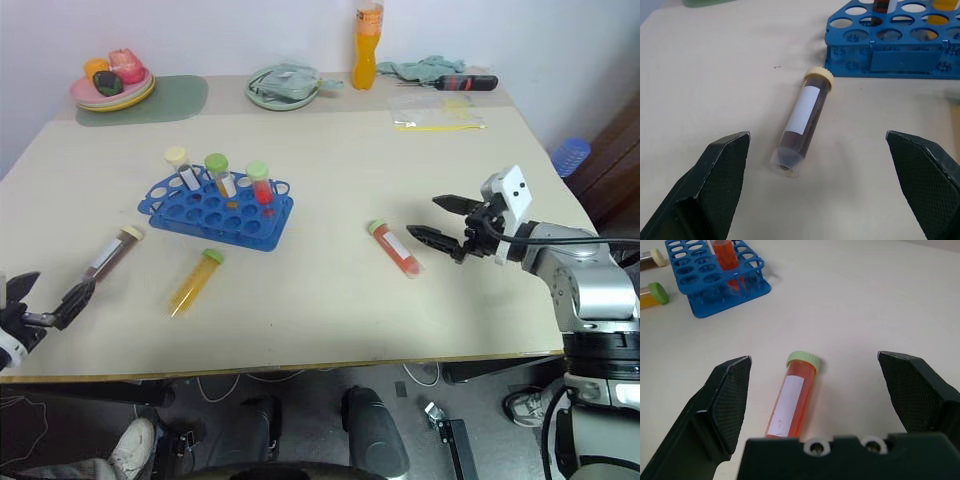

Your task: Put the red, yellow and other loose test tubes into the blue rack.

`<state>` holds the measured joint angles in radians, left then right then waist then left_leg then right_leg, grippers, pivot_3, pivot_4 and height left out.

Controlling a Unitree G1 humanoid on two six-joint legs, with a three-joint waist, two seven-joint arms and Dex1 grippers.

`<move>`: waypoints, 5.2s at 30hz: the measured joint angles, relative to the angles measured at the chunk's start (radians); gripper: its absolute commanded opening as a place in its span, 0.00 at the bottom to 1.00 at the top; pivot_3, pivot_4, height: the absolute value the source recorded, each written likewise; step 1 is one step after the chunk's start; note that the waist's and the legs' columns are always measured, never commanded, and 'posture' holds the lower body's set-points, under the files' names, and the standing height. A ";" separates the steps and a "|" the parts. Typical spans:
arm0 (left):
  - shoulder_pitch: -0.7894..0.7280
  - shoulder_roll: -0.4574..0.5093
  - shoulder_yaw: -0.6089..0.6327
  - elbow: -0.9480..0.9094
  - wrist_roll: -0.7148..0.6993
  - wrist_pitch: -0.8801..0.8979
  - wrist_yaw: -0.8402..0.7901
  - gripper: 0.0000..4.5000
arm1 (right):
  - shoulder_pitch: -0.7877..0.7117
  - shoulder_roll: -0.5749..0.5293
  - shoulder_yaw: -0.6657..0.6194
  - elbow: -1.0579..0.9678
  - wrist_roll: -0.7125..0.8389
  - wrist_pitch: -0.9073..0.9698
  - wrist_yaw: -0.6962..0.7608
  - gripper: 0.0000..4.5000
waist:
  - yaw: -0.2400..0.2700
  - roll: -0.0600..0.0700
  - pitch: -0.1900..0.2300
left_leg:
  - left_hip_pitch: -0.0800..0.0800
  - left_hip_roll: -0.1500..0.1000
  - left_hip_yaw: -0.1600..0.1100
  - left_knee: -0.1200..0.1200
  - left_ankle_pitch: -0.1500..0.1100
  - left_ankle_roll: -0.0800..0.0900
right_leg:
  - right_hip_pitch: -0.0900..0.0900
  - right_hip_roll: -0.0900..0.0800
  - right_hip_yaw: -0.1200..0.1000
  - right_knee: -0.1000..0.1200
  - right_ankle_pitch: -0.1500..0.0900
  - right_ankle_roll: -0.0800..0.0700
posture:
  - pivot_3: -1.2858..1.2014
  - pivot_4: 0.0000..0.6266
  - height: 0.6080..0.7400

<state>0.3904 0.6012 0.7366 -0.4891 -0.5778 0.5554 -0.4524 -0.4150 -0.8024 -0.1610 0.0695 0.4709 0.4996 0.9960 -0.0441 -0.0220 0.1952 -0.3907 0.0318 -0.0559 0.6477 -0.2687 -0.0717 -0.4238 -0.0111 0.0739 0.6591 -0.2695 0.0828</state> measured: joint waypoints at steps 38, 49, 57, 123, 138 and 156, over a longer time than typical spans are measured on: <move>-0.375 0.004 -0.776 -0.019 0.087 -0.092 -0.333 0.99 | -0.512 0.124 0.414 -0.132 0.003 1.109 -0.560 1.00 | 0.000 0.001 0.000 | -0.002 0.000 0.000 0.000 -0.001 0.002 | -0.002 0.000 0.000 0.000 0.001 0.001 | 0.52 0.24 1.00; -0.322 -0.026 -0.840 -0.083 0.122 -0.108 -0.277 1.00 | -0.602 0.162 0.556 0.056 0.036 1.109 -0.611 0.50 | -0.001 0.002 0.000 | -0.002 0.000 0.000 0.000 -0.002 0.003 | -0.002 0.000 0.000 0.001 0.001 0.001 | 0.52 0.24 1.00; -0.311 -0.023 -0.826 -0.115 0.116 -0.082 -0.230 1.00 | -0.600 0.181 0.531 0.029 0.041 1.109 -0.624 0.18 | -0.002 0.002 0.000 | -0.002 0.000 0.000 0.000 -0.002 0.003 | -0.003 0.000 0.000 0.001 0.001 0.001 | 0.52 0.24 1.00; -0.260 -0.133 -0.369 0.148 0.116 -0.282 -0.041 1.00 | -0.297 0.924 0.382 0.538 -0.351 -0.731 -0.415 0.18 | -0.003 0.001 -0.001 | 0.000 0.000 -0.001 0.000 -0.003 0.005 | -0.002 -0.001 -0.001 0.005 0.001 0.001 | 0.52 0.24 1.00; -0.247 -0.134 -0.369 0.136 0.108 -0.253 -0.044 1.00 | -0.293 0.928 0.380 0.574 -0.387 -0.741 -0.438 0.18 | -0.003 0.002 -0.001 | 0.000 0.000 -0.001 0.000 -0.003 0.005 | -0.002 -0.001 -0.001 0.005 0.001 0.001 | 0.52 0.24 1.00; -0.289 -0.012 -0.392 -0.062 0.057 0.166 0.092 1.00 | -0.255 0.849 0.367 0.361 -0.379 -0.751 -0.395 0.99 | 0.002 0.002 -0.001 | 0.000 0.000 -0.002 0.001 -0.003 0.004 | -0.002 -0.001 -0.001 0.005 0.001 0.001 | 0.52 0.24 1.00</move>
<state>0.1014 0.5897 0.3445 -0.5507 -0.5207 0.7215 -0.3604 -0.6700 0.0467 0.2063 0.4305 0.0921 -0.2511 0.6013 -0.0422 -0.0204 0.1946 -0.3912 0.0315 -0.0581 0.6485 -0.2714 -0.0672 -0.4254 -0.0121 0.0726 0.6638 -0.2684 0.0839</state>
